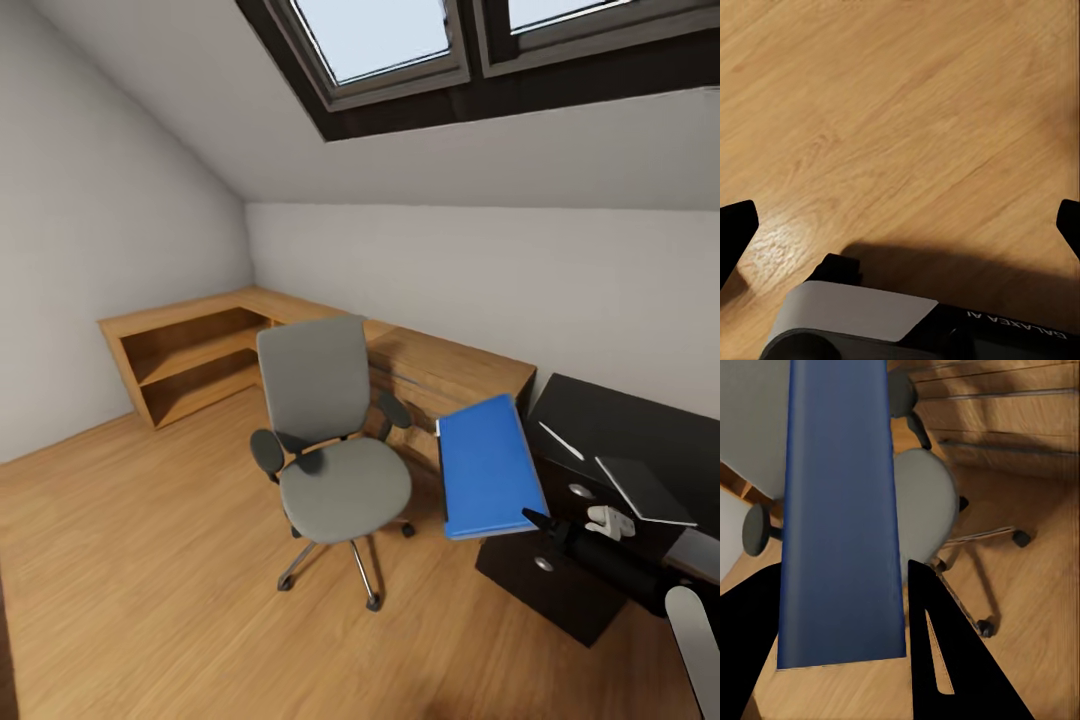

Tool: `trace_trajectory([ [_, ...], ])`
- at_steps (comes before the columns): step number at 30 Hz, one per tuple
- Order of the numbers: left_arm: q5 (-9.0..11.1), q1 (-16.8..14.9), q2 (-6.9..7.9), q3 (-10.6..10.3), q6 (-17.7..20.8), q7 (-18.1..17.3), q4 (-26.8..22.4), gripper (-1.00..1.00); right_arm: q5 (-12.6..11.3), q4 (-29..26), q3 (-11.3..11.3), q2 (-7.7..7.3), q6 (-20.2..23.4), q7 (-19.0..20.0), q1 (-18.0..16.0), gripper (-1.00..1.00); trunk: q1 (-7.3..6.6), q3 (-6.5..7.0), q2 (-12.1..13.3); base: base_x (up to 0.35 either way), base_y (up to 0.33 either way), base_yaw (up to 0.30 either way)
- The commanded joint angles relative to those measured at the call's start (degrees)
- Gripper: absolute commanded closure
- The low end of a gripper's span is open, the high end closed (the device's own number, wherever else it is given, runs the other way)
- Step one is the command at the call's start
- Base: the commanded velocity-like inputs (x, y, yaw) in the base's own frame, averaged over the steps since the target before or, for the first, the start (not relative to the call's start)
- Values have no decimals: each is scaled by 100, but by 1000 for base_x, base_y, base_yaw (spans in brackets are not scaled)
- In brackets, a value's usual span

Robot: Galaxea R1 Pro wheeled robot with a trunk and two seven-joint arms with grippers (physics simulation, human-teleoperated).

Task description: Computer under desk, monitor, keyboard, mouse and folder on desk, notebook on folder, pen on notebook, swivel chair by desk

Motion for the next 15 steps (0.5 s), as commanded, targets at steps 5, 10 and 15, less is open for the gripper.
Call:
trace_trajectory([
  [5,61,-7,-3,-47,-33,38,5,-100,13,6,-89,3,30,28,-6,100,-111,85,199,0,0,-284],
  [10,61,-7,-5,-47,-33,38,9,-100,13,36,-171,3,30,27,-6,100,-221,174,399,0,0,-286],
  [15,67,-5,-5,-55,-33,31,10,-100,13,70,-184,5,30,30,-6,100,-330,264,600,0,0,-287],
])
